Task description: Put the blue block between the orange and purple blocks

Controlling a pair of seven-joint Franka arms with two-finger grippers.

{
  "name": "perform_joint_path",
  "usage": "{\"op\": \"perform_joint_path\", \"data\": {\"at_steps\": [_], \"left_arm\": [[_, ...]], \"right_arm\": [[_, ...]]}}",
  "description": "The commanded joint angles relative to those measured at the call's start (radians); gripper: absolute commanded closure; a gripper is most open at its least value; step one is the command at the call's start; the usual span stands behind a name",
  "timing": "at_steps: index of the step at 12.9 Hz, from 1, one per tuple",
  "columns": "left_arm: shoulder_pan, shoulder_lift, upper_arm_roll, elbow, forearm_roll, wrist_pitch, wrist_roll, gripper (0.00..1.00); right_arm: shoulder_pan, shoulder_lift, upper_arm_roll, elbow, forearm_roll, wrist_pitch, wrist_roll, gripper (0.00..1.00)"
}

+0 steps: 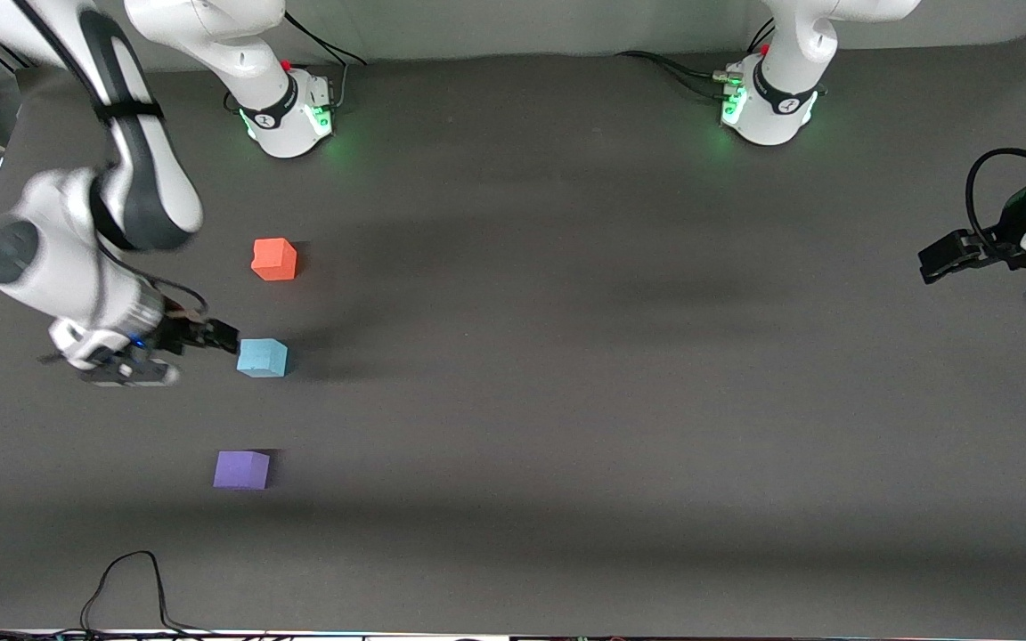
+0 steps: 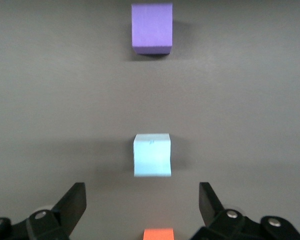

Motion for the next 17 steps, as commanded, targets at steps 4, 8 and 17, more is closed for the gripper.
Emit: {"op": "perform_joint_path", "data": {"at_steps": [4, 8, 17], "left_arm": [[0.001, 0.02, 0.008, 0.021, -0.012, -0.001, 0.012, 0.0], [-0.01, 0.02, 0.007, 0.022, -0.012, 0.011, 0.012, 0.0], [-0.012, 0.02, 0.007, 0.022, -0.012, 0.006, 0.012, 0.0]], "right_arm": [[-0.141, -0.178, 0.116, 0.204, 0.007, -0.477, 0.036, 0.0], [-0.127, -0.207, 0.113, 0.235, 0.04, -0.525, 0.034, 0.0], [-0.125, -0.192, 0.116, 0.234, 0.025, -0.481, 0.03, 0.0]]}}
